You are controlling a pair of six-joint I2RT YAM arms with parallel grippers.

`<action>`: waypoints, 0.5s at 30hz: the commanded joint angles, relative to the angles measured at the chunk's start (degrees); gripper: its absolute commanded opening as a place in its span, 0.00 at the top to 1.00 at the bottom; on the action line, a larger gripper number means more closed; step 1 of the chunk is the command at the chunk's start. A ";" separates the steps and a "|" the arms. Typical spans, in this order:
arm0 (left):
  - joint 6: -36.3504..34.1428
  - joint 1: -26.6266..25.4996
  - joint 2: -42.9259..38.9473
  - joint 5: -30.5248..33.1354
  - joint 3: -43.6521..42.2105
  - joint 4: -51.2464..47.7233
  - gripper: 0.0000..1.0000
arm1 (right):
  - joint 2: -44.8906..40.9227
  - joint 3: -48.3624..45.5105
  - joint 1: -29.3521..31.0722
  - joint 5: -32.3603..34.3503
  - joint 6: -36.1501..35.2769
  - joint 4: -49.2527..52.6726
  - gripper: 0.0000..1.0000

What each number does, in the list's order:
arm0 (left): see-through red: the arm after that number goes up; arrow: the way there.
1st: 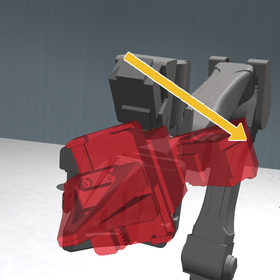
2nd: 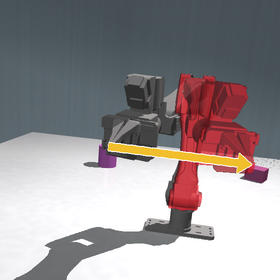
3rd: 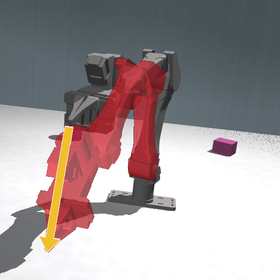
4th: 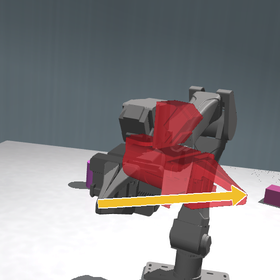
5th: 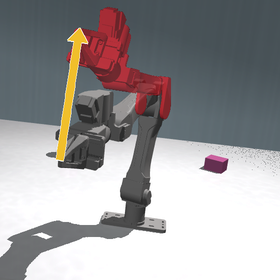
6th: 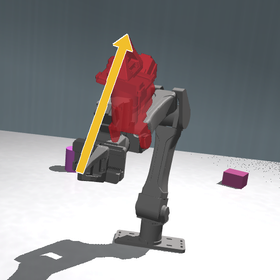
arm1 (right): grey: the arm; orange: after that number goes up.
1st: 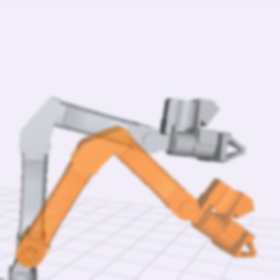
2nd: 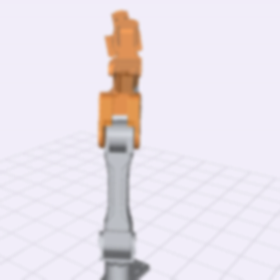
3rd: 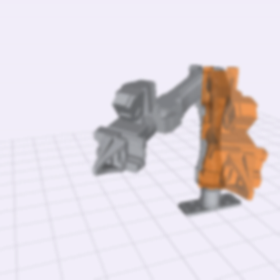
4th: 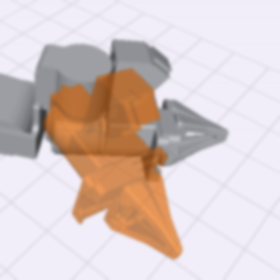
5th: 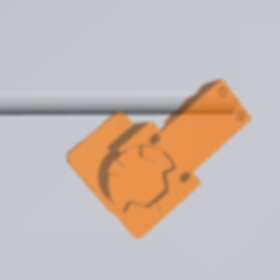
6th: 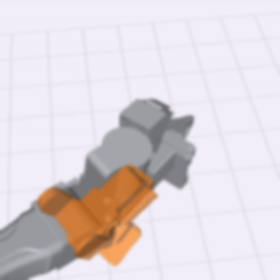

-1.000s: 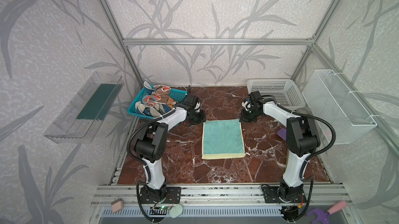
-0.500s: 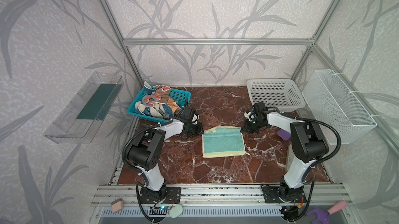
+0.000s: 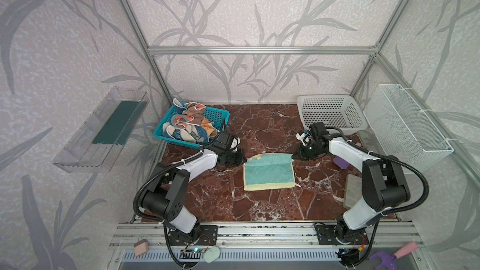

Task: Fold and stack the towels
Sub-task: 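Fold the lifted edge toward the robot with both grippers onto the near half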

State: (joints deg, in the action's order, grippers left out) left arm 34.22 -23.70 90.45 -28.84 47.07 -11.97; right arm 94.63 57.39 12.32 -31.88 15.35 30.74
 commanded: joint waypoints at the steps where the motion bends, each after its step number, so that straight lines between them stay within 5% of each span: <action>1: 3.29 -2.05 0.58 1.20 -4.52 3.33 1.00 | 0.43 -5.09 -0.17 0.80 -1.04 0.58 1.00; 6: 4.08 -3.01 3.18 1.41 -5.38 5.41 1.00 | 2.84 -6.03 -0.21 1.09 -0.29 -1.12 1.00; 15: -1.95 -3.04 -0.34 4.36 5.80 -8.81 1.00 | -2.93 1.00 -0.23 3.47 -2.49 7.10 1.00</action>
State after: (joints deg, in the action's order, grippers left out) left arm 34.81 -26.79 92.99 -26.81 49.84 -14.55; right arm 95.39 56.12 12.32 -29.85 14.61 33.15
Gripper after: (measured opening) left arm 0.048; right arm 0.048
